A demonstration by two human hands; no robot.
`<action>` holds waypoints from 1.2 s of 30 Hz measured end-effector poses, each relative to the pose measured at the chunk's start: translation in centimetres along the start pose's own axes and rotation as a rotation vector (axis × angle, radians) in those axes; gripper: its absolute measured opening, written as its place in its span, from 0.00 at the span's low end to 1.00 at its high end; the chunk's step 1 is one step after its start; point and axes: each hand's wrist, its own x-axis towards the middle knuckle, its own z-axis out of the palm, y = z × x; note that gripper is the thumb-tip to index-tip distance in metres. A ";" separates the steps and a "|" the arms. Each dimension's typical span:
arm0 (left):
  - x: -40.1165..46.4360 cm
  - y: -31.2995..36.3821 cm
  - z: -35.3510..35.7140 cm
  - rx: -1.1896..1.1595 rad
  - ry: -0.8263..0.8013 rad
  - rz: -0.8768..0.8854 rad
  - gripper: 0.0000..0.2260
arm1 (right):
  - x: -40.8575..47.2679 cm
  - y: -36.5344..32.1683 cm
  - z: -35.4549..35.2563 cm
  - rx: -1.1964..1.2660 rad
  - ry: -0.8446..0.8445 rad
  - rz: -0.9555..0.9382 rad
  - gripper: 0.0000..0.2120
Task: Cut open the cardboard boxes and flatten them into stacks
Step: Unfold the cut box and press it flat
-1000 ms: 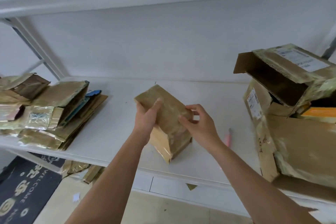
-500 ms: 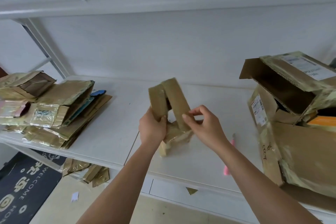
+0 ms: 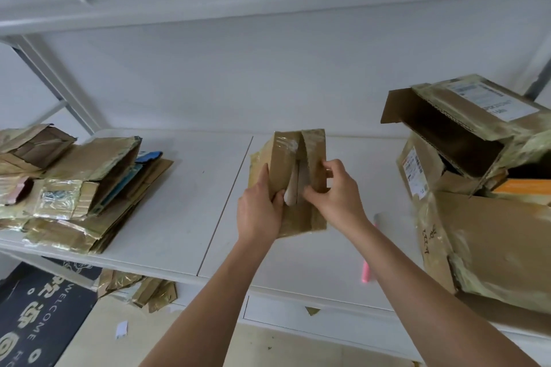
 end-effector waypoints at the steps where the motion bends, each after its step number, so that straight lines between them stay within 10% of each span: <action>1: 0.4 -0.4 -0.2 -0.011 -0.002 0.004 0.27 | 0.1 0.1 -0.6 0.070 -0.040 0.014 0.25; 10: 0.6 -3.2 -0.1 -0.125 -0.051 0.037 0.24 | 0.4 2.6 -3.4 0.467 -0.249 0.227 0.13; 22: 0.4 -1.7 0.1 -0.010 -0.061 -0.071 0.37 | -1.3 2.6 -1.7 0.266 -0.197 0.089 0.08; 28: 0.6 -1.1 -1.6 -0.056 -0.185 -0.043 0.32 | -0.9 3.4 -1.5 0.168 -0.149 0.068 0.03; 33: 1.1 -1.8 -3.8 -0.359 -0.377 -0.104 0.04 | -0.8 3.6 -2.4 0.175 -0.061 0.129 0.11; 36: 1.2 -3.1 -3.8 -0.537 -0.408 -0.127 0.13 | -0.4 4.3 -3.1 0.214 -0.001 0.179 0.20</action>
